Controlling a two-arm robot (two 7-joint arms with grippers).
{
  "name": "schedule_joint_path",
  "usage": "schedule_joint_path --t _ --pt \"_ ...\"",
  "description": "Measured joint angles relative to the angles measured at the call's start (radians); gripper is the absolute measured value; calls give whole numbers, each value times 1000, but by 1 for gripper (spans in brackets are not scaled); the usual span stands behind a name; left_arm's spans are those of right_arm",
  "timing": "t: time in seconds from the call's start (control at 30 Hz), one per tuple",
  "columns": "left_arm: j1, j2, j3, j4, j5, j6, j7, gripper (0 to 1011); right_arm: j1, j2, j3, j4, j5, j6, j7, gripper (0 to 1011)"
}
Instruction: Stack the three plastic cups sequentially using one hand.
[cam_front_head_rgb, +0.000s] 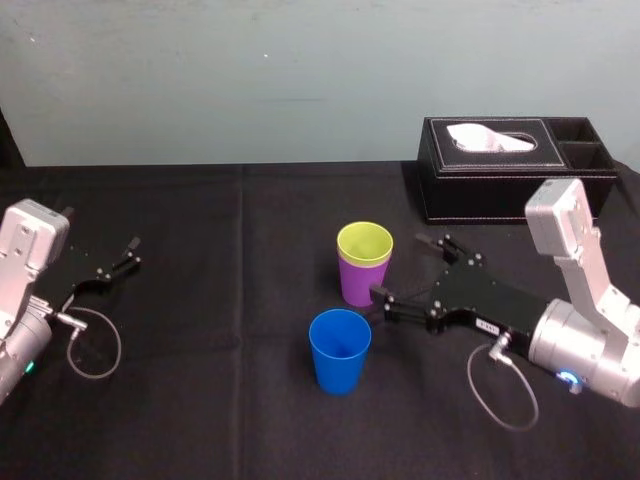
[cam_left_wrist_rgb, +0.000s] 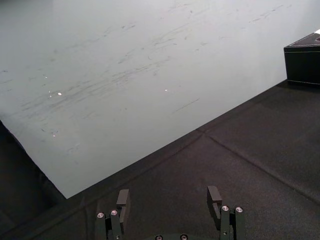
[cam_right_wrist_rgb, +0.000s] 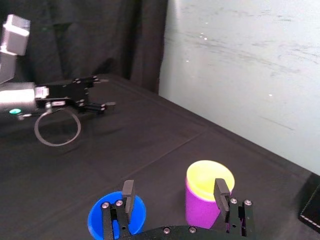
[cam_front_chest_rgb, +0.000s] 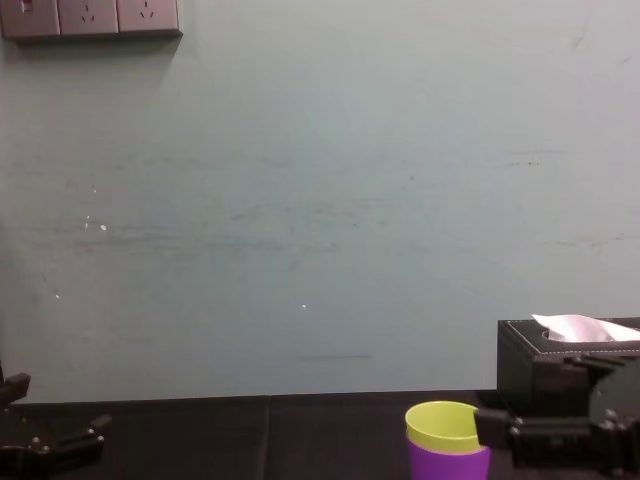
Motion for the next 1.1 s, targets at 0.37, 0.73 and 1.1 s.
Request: schedule_joint_path --t 0.37,0.73,1.1 --pt "0 0 0 0 0 0 0 1010 -65 46 -16 -19 4 -27 17 1002" --pt "0 0 0 0 0 0 0 1010 -62 35 -63 23 -22 -31 24 1003" --pt "0 0 0 0 0 0 0 1010 -46 17 -92 59 -44 -26 28 1003"
